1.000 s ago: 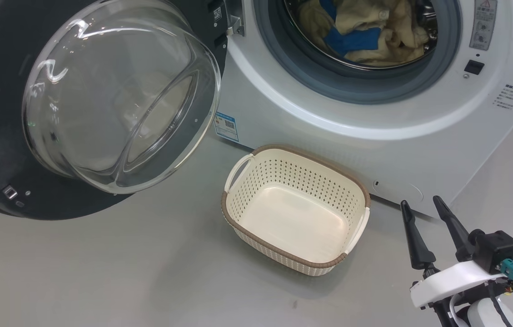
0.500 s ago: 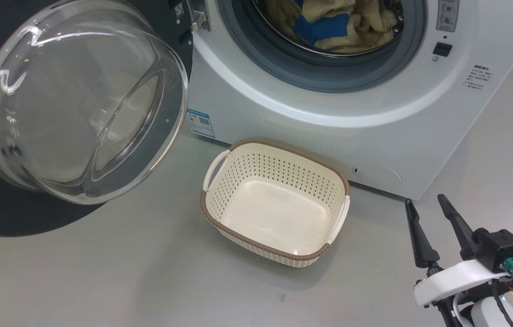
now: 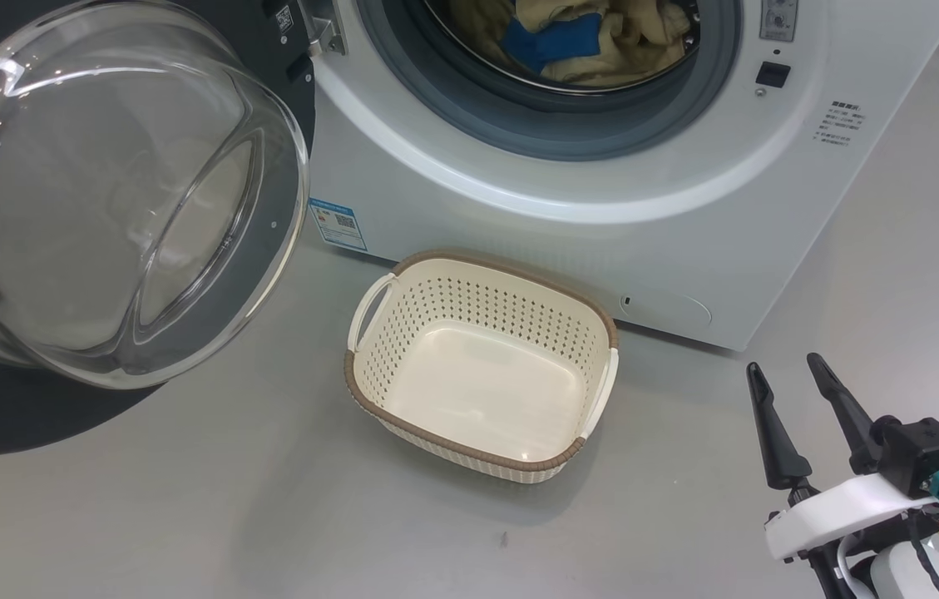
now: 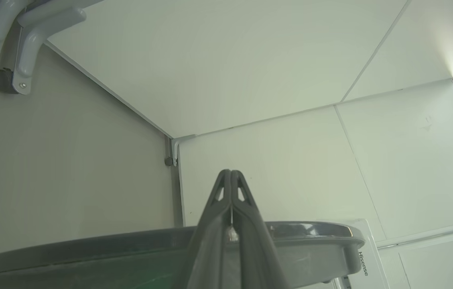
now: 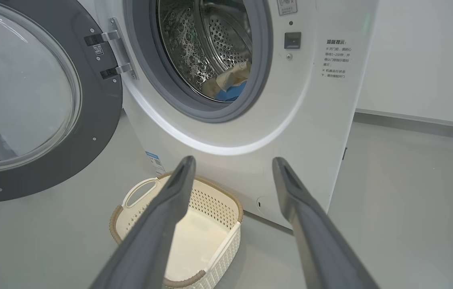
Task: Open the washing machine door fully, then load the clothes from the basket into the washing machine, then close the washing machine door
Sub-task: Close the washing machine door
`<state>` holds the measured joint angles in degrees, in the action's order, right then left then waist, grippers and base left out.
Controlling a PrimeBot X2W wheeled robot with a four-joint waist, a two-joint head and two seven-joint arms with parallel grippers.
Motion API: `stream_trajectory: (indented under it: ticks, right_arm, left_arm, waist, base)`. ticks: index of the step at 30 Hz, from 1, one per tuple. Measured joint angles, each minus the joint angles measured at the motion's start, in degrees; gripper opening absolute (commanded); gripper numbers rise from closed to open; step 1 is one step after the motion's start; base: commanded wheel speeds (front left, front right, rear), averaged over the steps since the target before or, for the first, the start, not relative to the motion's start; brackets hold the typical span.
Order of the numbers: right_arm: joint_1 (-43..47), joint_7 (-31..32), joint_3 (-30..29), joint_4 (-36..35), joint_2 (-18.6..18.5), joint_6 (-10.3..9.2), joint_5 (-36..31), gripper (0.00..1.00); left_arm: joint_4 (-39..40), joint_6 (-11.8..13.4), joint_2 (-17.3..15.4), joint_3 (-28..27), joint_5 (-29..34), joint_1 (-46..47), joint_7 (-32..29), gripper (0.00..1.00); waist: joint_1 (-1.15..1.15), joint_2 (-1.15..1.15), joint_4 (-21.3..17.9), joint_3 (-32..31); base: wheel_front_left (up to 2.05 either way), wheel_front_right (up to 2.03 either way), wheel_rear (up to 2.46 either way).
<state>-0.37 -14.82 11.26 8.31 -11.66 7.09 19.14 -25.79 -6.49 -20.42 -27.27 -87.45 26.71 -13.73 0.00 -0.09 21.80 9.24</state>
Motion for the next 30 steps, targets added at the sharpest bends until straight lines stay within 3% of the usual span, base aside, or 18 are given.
stream_trajectory:
  ticks: [20,30]
  right_arm:
    - [0.0,0.0,0.4,-0.3,-2.7,0.0,0.0,1.0]
    - [0.0,0.0,0.8,-0.3,-3.4,0.0,0.0,1.0]
  left_arm:
    - [0.0,0.0,-1.8,2.5,0.7,-0.3,-3.5,0.0]
    - [0.0,-0.5,-2.9,3.9,-0.8,-1.8,-8.1,0.0]
  waist:
    - [0.0,0.0,-1.0,1.4]
    - [0.0,0.0,-1.1,1.1]
  base:
    - [0.0,0.0,0.0]
    - [0.0,0.0,0.0]
